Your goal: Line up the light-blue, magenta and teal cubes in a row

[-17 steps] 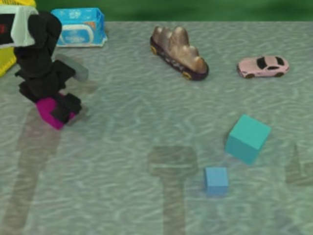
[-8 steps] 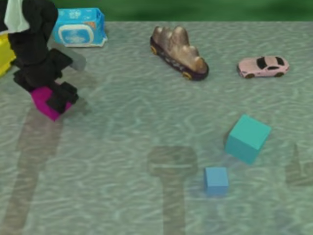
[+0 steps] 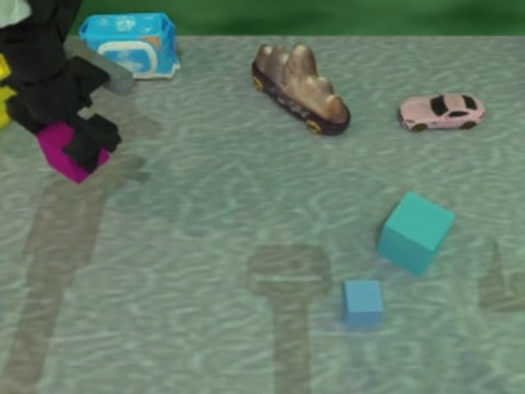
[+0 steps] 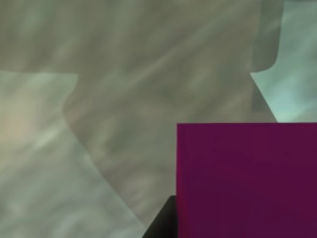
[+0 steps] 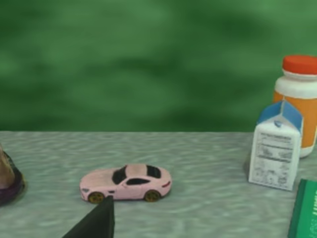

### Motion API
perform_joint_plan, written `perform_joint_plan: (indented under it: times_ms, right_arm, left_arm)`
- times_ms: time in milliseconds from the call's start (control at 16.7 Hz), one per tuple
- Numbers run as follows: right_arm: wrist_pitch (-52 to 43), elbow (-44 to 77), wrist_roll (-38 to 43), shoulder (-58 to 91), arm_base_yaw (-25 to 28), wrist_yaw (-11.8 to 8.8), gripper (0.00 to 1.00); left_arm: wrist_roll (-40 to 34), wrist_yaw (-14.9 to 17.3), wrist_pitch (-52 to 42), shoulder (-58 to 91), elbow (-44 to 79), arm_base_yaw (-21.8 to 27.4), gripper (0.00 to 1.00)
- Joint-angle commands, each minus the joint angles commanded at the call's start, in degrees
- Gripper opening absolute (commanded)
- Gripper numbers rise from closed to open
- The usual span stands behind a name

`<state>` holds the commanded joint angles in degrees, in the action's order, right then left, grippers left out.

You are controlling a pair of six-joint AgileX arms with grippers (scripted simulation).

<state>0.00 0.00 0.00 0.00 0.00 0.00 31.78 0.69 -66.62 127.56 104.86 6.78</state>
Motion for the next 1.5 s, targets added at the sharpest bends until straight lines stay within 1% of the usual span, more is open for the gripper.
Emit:
perform_joint_plan:
  times_ms: [120, 240, 420, 600, 960, 1140, 1320, 1500]
  right_arm:
    - [0.0, 0.0, 0.0, 0.0, 0.0, 0.0, 1.0]
    - [0.0, 0.0, 0.0, 0.0, 0.0, 0.0, 1.0]
    - [0.0, 0.0, 0.0, 0.0, 0.0, 0.0, 1.0]
    - [0.0, 0.0, 0.0, 0.0, 0.0, 0.0, 1.0]
    - [0.0, 0.0, 0.0, 0.0, 0.0, 0.0, 1.0]
    - [0.0, 0.0, 0.0, 0.0, 0.0, 0.0, 1.0]
    - [0.0, 0.0, 0.0, 0.0, 0.0, 0.0, 1.0]
    - [0.0, 0.0, 0.0, 0.0, 0.0, 0.0, 1.0]
  left_arm:
    - [-0.7, 0.0, 0.0, -0.1, 0.0, 0.5, 0.0]
    - [-3.8, -0.1, 0.1, -0.4, 0.1, 2.5, 0.0]
    - [-13.0, -0.3, -0.3, -0.7, 0.0, 8.0, 0.0]
    - [-27.3, -0.5, -0.9, -1.2, -0.9, 15.6, 0.0]
    - [-61.6, -0.7, -1.6, -3.7, -4.6, 32.4, 0.0]
    - [-74.2, -0.9, -1.3, -5.7, -6.4, 39.5, 0.0]
    - [-81.3, -1.2, -0.7, -7.5, -7.4, 44.1, 0.0]
    - [-83.0, -1.4, -0.5, -8.0, -7.6, 45.4, 0.0]
